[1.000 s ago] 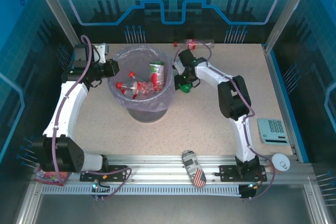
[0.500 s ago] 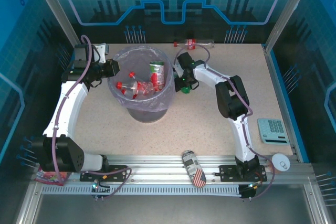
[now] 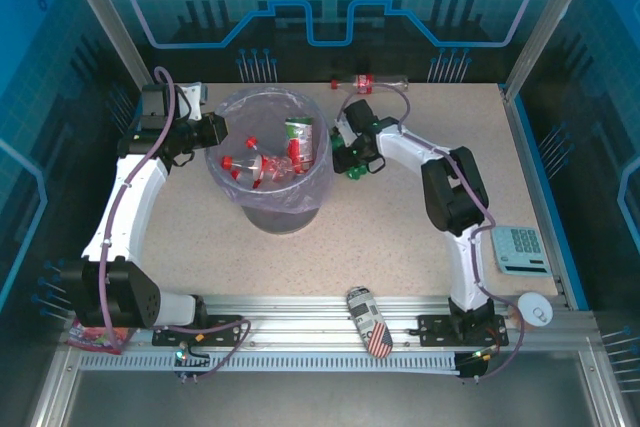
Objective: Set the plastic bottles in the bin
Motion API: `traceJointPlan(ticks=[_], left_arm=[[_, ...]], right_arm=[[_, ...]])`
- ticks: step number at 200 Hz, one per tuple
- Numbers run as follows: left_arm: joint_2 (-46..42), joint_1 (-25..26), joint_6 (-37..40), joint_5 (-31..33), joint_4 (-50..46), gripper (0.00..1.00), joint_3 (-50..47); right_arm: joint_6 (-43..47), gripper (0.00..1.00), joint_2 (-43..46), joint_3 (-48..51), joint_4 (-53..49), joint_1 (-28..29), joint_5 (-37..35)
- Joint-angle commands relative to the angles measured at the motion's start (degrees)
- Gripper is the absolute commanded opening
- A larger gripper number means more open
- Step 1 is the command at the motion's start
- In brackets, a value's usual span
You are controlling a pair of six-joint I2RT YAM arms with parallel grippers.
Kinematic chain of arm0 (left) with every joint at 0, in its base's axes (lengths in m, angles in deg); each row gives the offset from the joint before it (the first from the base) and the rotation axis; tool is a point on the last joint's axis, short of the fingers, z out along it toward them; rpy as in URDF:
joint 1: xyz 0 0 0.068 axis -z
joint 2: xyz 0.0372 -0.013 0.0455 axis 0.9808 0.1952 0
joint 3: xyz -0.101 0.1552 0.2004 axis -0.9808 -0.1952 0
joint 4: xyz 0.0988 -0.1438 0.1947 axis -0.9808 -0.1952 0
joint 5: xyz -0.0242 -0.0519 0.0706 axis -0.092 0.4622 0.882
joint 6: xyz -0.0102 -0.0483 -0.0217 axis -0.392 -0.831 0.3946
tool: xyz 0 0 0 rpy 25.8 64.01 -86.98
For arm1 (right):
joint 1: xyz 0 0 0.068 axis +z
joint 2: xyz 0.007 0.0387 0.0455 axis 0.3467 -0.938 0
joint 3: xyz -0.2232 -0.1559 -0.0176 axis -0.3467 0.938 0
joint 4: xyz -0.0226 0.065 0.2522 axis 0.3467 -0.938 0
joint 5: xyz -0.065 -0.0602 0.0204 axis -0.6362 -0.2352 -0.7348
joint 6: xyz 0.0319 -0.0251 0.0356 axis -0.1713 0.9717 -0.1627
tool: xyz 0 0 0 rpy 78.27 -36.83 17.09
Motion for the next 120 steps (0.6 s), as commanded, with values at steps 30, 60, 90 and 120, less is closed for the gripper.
traceJointPlan(ticks=[30,60,90,120], left_arm=[[1.5,1.3,1.7,-1.1,-5.1,0.00,-2.3],[1.5,2.4,1.8,-1.1,-5.5,0.00,-2.1],[1.3,3.8,1.8,-1.3,-5.8,0.00,-1.8],[1.5,4.7,1.6,-2.5,-5.9,0.00,-1.6]], right_arm=[[-1.2,0.60,10.4,2.5,0.5,-1.9,0.5],[-0.8,0.58,17.5,3.4,-1.1,-3.3,0.1],[-0.2,0.56,25.3,4.6,-2.7,-4.8,0.0],[2.0,0.54,31.6,4.3,-5.2,-5.3,1.0]])
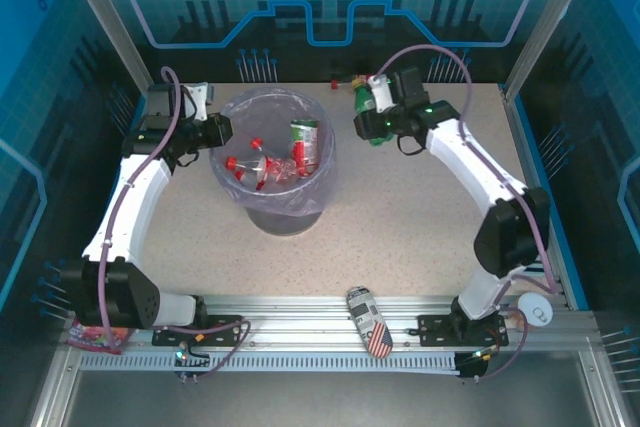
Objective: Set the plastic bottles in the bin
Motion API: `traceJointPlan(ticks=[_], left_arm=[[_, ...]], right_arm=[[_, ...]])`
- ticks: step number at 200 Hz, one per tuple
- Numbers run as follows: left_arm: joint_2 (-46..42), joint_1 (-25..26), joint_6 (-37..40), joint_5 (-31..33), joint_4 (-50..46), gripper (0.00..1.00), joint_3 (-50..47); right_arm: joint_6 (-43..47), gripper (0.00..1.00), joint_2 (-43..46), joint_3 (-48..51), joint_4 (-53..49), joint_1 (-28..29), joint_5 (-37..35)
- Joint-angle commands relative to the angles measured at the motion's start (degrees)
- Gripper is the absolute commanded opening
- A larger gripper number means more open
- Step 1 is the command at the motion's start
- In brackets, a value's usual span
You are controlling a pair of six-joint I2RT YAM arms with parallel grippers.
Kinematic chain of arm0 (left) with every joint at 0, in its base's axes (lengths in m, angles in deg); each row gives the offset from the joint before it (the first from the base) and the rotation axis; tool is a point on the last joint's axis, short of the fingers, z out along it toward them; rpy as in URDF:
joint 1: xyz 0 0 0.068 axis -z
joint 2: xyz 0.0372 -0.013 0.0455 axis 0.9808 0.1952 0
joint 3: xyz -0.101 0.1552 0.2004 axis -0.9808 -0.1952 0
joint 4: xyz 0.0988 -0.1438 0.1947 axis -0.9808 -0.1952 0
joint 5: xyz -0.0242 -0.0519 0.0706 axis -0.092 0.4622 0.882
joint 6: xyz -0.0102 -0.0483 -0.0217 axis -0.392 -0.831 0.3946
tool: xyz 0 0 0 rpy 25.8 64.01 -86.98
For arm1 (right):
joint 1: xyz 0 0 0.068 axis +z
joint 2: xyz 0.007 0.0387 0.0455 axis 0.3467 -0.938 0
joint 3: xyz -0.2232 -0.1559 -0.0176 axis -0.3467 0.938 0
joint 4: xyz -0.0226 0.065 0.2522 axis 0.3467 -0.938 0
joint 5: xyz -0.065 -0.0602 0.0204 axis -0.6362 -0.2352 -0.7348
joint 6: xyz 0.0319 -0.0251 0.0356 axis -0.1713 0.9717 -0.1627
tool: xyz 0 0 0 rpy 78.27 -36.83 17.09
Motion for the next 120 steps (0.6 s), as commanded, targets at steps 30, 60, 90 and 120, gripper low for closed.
traceJointPlan(ticks=[30,60,90,120], left_arm=[[1.6,3.8,1.6,-3.0,-6.4,0.00,-1.4],[1.9,5.1,2.0,-3.1,-6.8,0.00,-1.3],[1.9,5.9,1.9,-3.6,-6.8,0.00,-1.2],[2.0,7.4,2.0,-3.6,-7.1,0.00,-1.2]], right_arm=[[3.7,0.53,10.2,-1.2,-5.4,-0.6,3.8],[6.8,0.52,13.8,-1.2,-3.4,0.2,12.8],[10.1,0.53,13.3,-3.3,-3.2,2.2,19.4],[13.4,0.53,10.4,-6.9,-3.7,7.1,18.9]])
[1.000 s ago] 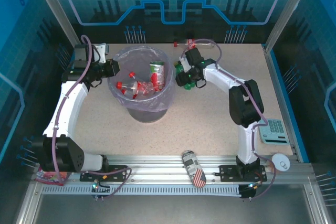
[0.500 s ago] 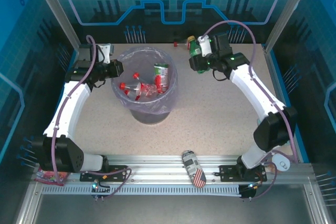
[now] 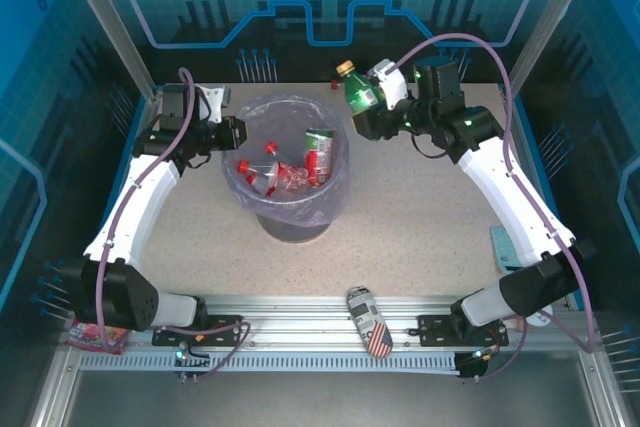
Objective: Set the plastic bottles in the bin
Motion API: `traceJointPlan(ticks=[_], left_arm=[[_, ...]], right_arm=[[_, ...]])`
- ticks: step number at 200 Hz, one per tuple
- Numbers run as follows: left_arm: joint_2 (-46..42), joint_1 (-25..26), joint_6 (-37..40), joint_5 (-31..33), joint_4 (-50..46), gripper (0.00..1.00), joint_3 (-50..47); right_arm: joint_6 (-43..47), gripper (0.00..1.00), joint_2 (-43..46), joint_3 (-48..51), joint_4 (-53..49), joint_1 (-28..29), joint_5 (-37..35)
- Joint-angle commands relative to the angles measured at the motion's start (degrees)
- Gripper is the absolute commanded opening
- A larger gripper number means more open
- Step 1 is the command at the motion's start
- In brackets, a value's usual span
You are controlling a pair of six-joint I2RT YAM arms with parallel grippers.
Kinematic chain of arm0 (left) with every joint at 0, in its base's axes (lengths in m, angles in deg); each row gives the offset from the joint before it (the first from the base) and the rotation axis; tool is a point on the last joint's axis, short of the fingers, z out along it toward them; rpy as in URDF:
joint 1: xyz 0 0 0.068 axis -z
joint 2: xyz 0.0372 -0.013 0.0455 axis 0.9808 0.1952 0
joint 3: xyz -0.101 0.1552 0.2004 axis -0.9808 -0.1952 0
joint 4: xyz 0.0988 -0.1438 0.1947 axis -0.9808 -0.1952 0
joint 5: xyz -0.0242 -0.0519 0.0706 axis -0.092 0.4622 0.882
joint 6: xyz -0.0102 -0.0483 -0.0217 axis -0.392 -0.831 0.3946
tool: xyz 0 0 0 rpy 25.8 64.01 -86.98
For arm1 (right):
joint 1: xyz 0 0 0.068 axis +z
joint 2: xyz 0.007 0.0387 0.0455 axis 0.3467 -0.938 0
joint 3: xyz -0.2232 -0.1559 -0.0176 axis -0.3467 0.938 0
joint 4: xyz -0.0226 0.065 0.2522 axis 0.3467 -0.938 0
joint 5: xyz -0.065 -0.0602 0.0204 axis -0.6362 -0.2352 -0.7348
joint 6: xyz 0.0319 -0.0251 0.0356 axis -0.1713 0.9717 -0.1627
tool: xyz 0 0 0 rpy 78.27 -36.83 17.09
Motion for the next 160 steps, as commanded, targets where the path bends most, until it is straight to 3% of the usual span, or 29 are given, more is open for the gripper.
traceJointPlan(ticks=[1,32,61,85,125,160], left_arm=[[2.0,2.6,1.9,-3.1,-6.9,0.00,-1.3],[2.1,3.6,3.1,-3.1,-7.4,0.00,-1.2],[1.7,3.7,3.5,-3.6,-7.5,0.00,-1.1],[1.4,3.7,3.6,-4.3,-7.5,0.00,-1.1],[1.3,3.7,4.0,-4.4,-7.6,0.00,-1.0],[1.5,3.7,4.2,-4.2,-7.9,0.00,-0.9]], right_arm=[[4.6,0.53,-2.1,-3.9,-0.4,3.9,3.5],[13.0,0.51,-5.4,-5.5,2.0,7.1,7.9],[25.4,0.28,-10.8,-9.4,-0.4,6.9,19.8],[33.1,0.24,-15.8,-14.5,-3.8,7.0,25.1],[51.9,0.25,-20.8,-19.5,-10.5,8.0,24.5],[62.2,0.25,-25.5,-24.5,-15.9,9.7,17.2]])
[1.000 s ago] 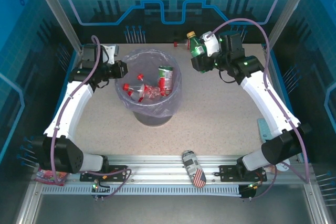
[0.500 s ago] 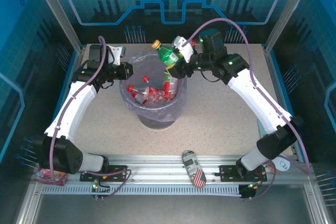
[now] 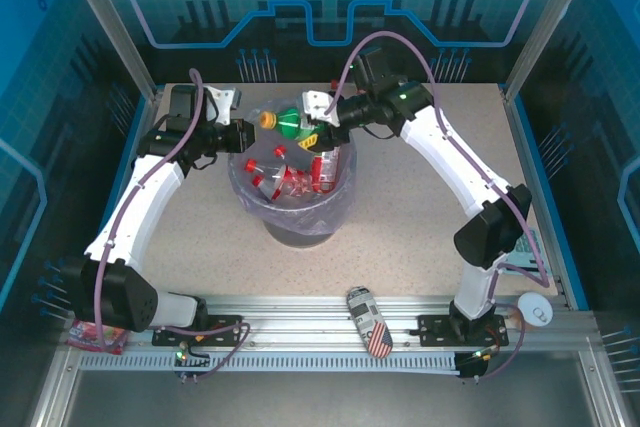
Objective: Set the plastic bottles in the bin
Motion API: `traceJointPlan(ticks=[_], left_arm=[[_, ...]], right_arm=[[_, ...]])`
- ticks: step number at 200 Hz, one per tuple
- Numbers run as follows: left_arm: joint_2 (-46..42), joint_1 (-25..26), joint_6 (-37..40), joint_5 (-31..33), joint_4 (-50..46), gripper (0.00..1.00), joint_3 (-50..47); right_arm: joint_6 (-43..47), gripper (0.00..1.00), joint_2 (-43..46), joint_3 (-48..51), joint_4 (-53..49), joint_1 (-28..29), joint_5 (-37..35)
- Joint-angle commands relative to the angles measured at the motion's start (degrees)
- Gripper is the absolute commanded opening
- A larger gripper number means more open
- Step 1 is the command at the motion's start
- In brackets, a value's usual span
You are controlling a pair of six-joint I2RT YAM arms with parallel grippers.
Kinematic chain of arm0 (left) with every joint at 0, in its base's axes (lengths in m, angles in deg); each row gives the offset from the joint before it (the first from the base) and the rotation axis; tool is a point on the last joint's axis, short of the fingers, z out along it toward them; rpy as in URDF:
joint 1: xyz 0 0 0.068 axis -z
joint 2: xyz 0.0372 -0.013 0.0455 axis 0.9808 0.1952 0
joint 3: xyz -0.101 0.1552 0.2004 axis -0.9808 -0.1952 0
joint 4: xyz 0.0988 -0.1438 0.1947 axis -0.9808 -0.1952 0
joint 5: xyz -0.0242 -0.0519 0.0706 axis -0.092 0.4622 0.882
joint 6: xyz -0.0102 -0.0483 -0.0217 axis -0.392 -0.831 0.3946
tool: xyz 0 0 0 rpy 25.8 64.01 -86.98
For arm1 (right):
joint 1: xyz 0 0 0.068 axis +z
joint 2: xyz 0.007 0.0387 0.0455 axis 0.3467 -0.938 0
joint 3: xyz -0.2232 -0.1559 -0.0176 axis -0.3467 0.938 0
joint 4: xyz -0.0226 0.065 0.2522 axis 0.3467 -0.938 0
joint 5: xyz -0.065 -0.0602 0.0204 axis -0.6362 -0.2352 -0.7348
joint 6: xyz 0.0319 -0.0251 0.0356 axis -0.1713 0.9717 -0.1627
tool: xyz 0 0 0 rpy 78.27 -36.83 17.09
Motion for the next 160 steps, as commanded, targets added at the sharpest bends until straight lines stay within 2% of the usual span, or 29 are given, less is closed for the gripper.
traceJointPlan(ticks=[1,37,50,69,83,86,93,97,99,121,123,125,160], left_arm=[[1.4,1.5,2.4,-2.7,-7.6,0.00,-1.0],[1.3,1.4,2.6,-2.5,-7.7,0.00,-1.0],[1.2,1.5,2.6,-2.4,-7.6,0.00,-1.0],[1.1,1.4,2.6,-2.2,-7.6,0.00,-1.0],[1.2,1.4,2.6,-2.2,-7.6,0.00,-1.1],[1.2,1.5,2.6,-2.2,-7.6,0.00,-1.1],[1.2,1.5,2.6,-2.3,-7.6,0.00,-1.1],[1.2,1.4,2.6,-2.1,-7.6,0.00,-1.1],[1.2,1.5,2.6,-2.1,-7.6,0.00,-1.0],[1.2,1.5,2.6,-2.1,-7.7,0.00,-1.1],[1.2,1.4,2.7,-2.0,-7.7,0.00,-1.1],[1.1,1.4,2.6,-2.0,-7.7,0.00,-1.1],[1.1,1.5,2.7,-1.9,-7.7,0.00,-1.1]], right_arm=[[12.0,0.25,-3.7,-4.6,-7.0,1.7,-4.1],[15.1,0.28,-7.4,-7.4,-9.6,4.0,-11.3],[16.0,0.32,-7.9,-7.2,-9.9,4.5,-13.0],[17.3,0.47,-7.8,-6.1,-9.5,4.7,-13.9],[17.5,0.50,-7.5,-5.7,-9.3,4.7,-13.9],[17.5,0.58,-7.4,-5.6,-9.3,4.7,-13.8],[17.8,0.62,-7.1,-5.3,-9.2,4.7,-13.7],[17.9,0.78,-6.9,-5.0,-8.9,4.8,-13.7],[18.0,0.81,-6.8,-4.8,-8.7,4.8,-13.8],[18.1,0.86,-5.8,-3.5,-6.7,4.7,-13.8],[18.1,0.95,-5.8,-3.4,-6.7,4.7,-13.8],[18.1,0.99,-5.7,-3.5,-6.6,4.7,-13.8],[17.2,1.00,-4.9,-3.1,-4.4,4.6,-13.2]])
